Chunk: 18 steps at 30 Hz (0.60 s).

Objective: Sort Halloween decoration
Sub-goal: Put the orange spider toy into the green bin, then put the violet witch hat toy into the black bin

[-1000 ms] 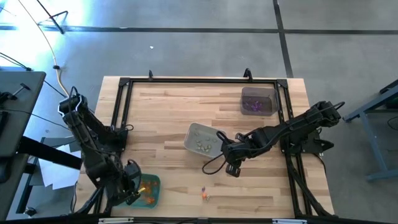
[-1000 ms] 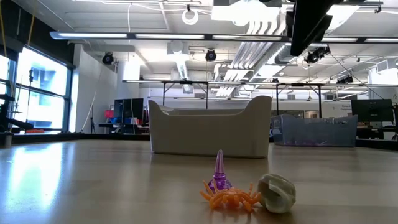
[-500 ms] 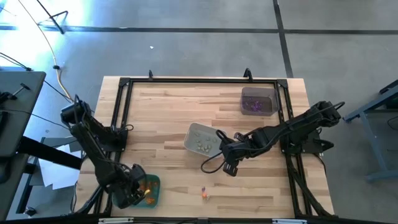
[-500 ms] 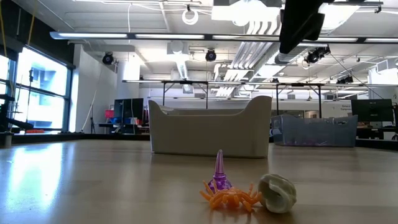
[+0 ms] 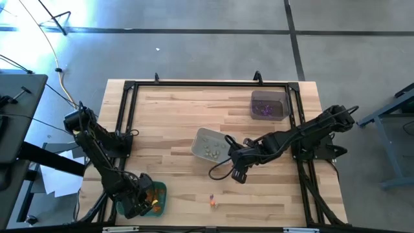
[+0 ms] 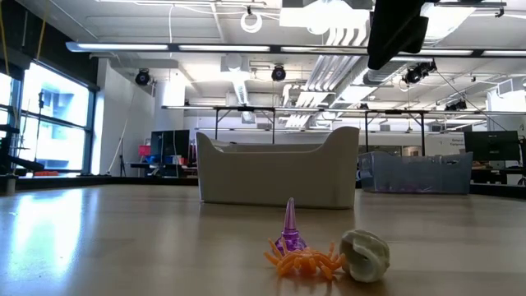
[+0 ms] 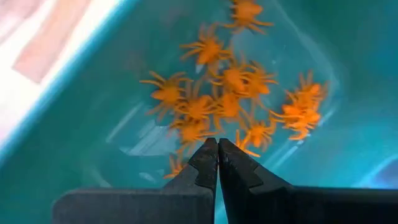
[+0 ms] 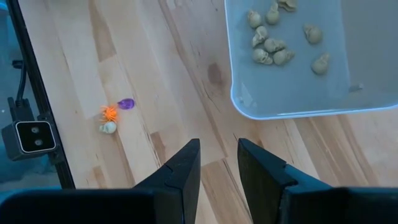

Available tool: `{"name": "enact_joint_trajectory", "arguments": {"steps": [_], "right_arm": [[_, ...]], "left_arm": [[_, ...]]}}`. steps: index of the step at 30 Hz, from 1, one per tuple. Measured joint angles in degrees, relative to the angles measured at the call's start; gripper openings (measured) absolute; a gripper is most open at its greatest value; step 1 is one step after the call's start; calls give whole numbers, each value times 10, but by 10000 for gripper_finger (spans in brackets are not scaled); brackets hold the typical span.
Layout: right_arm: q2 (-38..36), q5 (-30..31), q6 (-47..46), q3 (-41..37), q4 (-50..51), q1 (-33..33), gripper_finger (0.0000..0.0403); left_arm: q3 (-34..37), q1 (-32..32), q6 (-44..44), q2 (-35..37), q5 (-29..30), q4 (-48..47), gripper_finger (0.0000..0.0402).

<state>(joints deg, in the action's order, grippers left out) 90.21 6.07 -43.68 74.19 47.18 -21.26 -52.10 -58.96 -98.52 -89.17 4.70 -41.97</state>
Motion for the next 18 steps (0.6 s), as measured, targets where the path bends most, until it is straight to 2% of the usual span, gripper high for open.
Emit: {"name": "enact_joint_trajectory", "arguments": {"steps": [9,18], "right_arm": [[0,0,0,0,-1,0,100],[0,0,0,0,-2,0,100]], "left_arm": [[-10,0,17,0,3,45,18],[-47,0,22,0,2,39,48]]}}
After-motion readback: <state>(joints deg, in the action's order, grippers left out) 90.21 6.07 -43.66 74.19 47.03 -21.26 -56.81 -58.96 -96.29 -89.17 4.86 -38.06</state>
